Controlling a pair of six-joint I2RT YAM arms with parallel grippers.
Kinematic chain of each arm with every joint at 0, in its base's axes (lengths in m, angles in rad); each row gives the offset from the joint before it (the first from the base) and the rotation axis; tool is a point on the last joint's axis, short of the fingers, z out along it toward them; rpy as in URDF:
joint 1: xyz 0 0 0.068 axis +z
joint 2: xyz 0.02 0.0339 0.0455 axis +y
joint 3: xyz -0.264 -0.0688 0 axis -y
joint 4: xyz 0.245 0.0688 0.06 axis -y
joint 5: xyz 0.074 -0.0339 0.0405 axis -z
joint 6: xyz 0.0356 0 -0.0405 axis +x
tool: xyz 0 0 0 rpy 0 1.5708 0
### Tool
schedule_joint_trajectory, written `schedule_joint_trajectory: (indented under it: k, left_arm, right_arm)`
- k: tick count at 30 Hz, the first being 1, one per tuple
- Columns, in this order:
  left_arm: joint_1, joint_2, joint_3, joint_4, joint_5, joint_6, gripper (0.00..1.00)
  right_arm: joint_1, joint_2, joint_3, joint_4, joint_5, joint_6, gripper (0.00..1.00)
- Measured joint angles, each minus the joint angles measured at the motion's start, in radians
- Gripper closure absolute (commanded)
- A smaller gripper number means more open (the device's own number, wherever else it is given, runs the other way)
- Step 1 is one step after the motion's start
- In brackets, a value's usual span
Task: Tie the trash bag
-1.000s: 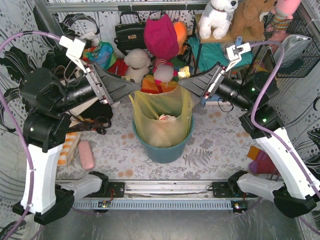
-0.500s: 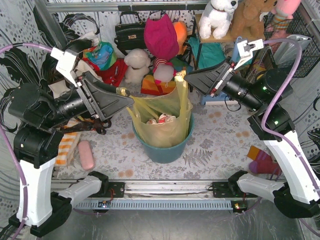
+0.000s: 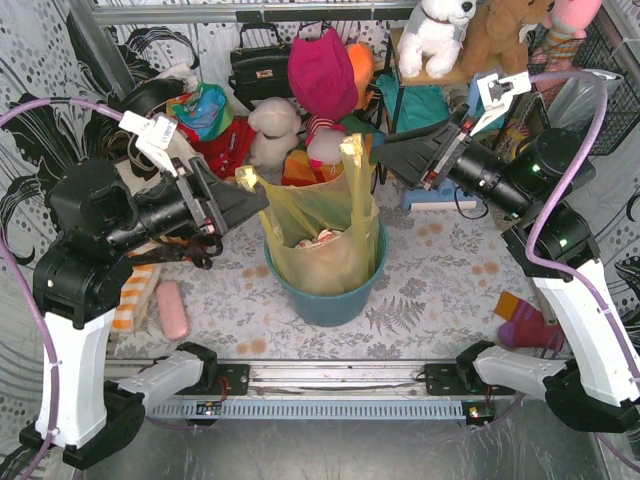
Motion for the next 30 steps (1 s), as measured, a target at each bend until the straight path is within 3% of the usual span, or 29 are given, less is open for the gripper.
schedule_joint_trajectory:
  k: [8,14,19,30]
  left_arm:
    - [0.0,-0.131,-0.138,0.215,0.198,-0.055,0.15]
    - [0.0,-0.191,-0.298,0.539,0.372,-0.227,0.14]
    - [0.0,-0.162,-0.428,0.808,0.422,-0.41,0.18]
    - [-0.098,-0.143,-0.436,0.833,0.334,-0.444,0.18]
  right_arm:
    - [0.0,0.063,0.079,-0.031,-0.03,-0.063,0.42]
    - [0.0,0.107,0.116,-0.048,-0.079,-0.089,0.38]
    - [0.0,0.138,0.14,-0.074,-0.109,-0.126,0.4]
    - [0.0,0.158,0.177,-0.093,-0.137,-0.231,0.46]
